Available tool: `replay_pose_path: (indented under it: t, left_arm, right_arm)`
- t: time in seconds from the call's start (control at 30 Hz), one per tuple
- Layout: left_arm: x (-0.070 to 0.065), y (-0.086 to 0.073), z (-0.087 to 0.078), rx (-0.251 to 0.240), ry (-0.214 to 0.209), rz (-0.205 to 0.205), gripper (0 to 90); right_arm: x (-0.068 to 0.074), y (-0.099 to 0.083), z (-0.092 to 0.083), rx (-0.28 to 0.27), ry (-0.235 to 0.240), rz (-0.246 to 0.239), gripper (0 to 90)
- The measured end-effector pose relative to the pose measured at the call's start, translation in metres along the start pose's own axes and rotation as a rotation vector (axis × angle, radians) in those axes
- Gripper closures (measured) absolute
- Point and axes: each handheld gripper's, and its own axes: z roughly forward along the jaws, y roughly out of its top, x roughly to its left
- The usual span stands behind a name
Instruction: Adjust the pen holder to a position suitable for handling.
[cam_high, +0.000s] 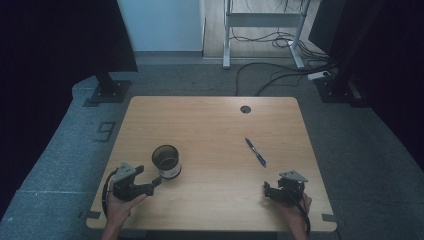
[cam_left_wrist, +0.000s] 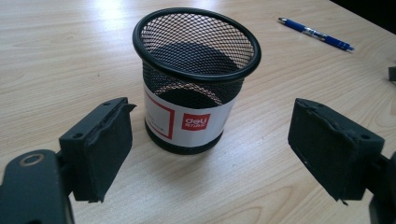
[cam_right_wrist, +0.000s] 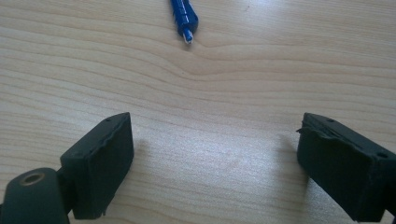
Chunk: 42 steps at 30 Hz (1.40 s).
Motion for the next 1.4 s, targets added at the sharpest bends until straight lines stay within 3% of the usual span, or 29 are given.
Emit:
replay_pose_path:
  t: [0.57,0.77,1.13,1.3,1.4]
  left_arm:
    - [0.008,0.003,0.020,0.032,0.032,-0.007,7.1]
    - [0.011,0.006,0.031,0.047,0.066,-0.001,4.6]
    - [0.003,0.008,0.047,0.064,0.079,0.023,3.3]
    - [0.008,0.010,0.056,0.070,0.077,0.004,1.6]
    - [0.006,0.012,0.060,0.069,0.083,0.015,2.0]
  right_arm:
    - [0.000,0.000,0.000,-0.001,-0.003,0.003,10.5]
    - [0.000,0.000,0.000,0.000,-0.011,0.012,10.8]
    - [-0.001,0.000,0.000,0.000,-0.011,0.012,10.7]
    - [-0.001,0.001,0.000,-0.001,-0.008,0.011,10.6]
    - [-0.001,0.001,0.000,-0.001,-0.008,0.011,10.7]
